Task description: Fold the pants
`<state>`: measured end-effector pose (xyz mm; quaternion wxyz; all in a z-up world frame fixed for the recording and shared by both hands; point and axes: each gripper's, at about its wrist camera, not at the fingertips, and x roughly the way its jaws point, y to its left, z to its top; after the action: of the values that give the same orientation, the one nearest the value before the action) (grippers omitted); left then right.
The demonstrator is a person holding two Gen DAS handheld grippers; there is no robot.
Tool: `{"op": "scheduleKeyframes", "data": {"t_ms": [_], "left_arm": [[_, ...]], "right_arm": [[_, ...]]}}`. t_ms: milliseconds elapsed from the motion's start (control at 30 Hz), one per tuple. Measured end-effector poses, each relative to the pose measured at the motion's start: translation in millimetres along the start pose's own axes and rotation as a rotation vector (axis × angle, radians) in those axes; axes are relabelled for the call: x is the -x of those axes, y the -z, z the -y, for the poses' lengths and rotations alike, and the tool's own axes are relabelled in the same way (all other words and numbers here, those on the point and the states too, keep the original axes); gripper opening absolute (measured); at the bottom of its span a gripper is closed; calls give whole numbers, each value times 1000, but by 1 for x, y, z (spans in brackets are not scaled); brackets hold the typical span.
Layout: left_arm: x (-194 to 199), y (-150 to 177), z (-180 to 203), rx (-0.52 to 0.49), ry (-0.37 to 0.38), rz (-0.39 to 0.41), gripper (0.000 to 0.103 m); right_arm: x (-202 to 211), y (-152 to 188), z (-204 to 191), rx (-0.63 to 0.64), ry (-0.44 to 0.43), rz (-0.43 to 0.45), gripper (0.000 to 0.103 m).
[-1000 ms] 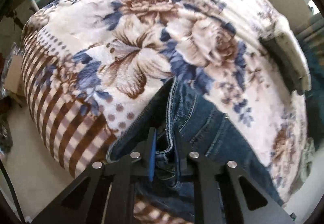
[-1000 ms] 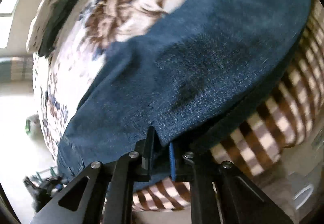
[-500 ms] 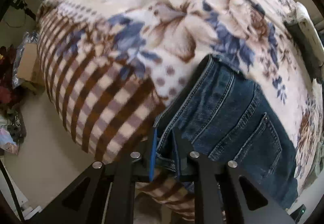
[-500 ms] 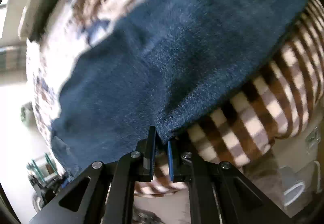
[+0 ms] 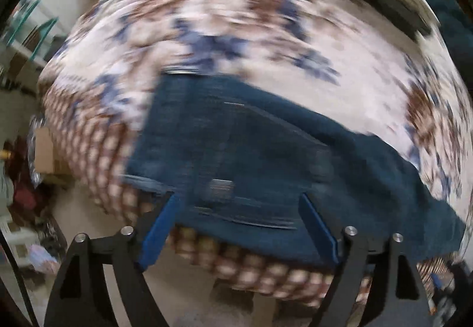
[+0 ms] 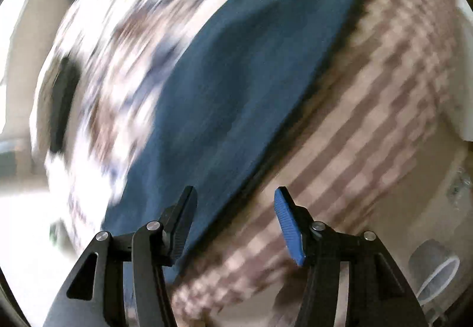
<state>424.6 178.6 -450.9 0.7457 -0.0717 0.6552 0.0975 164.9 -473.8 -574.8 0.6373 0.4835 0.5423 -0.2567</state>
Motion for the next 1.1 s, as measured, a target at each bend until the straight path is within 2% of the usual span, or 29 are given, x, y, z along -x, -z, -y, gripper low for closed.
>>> {"op": "scheduleKeyframes", "data": {"t_ms": [133,267,333,400,433,467,500,533,600,700,800,900,933,967,1033,1100], "left_arm": [[-2,-1,89,-107,-19,39,83],[-12,-3,161,-176,-39,75,83],[-18,-6,187,-178,-38,75,83],[-24,-6,209,-183,-53,71,83],[-28,-7,219,-182,-54,65,83],[-30,-7,225,-180,-55,59,83],[-32,-6,231,-180,-59,54,83],[-34,-3,236,-181,-64,50,83],[-36,1,242,-182,-77,48,83],[-40,4,242,-177,-115,41,83],[-44,5,234,-158,-132,23,83],[-44,5,224,-135,-138,10,83],[-42,4,218,-118,-129,4,83],[-40,4,214,-108,-124,4,83],[-34,3,202,-89,-108,3,83],[-27,0,186,-70,-83,8,83]], "right_arm": [[17,-85,49,-134,48,130,57],[28,-165,80,-159,133,274,57],[25,-196,94,-179,148,299,57],[9,-226,109,-214,129,261,57],[-1,-236,114,-224,115,232,56],[-12,-246,119,-231,91,198,51],[-17,-248,122,-233,60,201,27],[-17,-251,121,-222,34,216,13],[-9,-249,117,-183,36,250,10],[3,-251,137,-267,47,306,10],[-14,-260,153,-311,16,242,10],[-14,-275,135,-208,76,180,13],[-12,-280,130,-191,84,159,24],[-6,-282,125,-172,95,118,31],[7,-274,112,-144,94,81,59],[20,-256,86,-76,113,63,61]]}}
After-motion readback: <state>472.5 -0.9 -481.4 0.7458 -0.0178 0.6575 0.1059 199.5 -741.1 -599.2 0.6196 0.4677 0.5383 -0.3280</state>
